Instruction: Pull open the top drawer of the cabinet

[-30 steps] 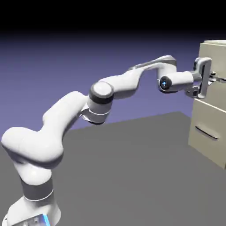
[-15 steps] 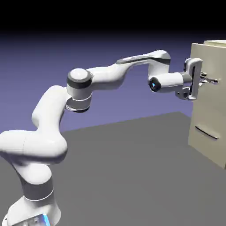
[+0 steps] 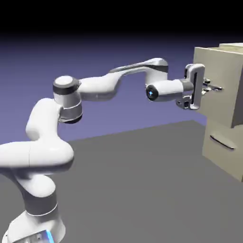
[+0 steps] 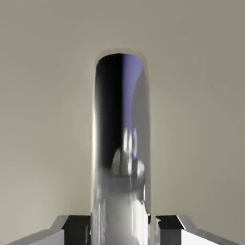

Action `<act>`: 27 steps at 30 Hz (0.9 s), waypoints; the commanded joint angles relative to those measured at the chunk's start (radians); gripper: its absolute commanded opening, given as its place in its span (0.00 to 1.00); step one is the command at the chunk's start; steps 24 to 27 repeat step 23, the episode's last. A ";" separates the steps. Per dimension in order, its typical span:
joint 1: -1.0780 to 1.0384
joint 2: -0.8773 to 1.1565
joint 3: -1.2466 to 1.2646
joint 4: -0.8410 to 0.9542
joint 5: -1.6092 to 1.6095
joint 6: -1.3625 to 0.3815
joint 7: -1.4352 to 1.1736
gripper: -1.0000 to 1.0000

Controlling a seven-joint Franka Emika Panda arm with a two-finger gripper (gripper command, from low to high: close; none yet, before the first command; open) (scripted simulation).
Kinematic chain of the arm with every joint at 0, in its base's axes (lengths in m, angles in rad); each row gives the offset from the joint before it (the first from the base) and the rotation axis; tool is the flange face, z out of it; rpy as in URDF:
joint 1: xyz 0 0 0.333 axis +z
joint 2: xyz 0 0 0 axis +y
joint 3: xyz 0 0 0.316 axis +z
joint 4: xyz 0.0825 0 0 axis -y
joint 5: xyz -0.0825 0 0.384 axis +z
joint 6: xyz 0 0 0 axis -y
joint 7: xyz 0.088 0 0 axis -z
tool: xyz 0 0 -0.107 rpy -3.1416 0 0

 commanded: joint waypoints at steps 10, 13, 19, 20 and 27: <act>0.055 -0.259 -0.145 -0.172 -0.022 -0.138 0.275 0.00; 0.133 -0.267 -0.149 -0.281 -0.023 -0.169 0.259 0.00; 0.300 -0.283 -0.162 -0.498 -0.039 -0.220 0.233 0.00; 0.302 -0.283 -0.162 -0.500 -0.039 -0.220 0.233 0.00; 0.333 -0.286 -0.165 -0.536 -0.045 -0.226 0.231 1.00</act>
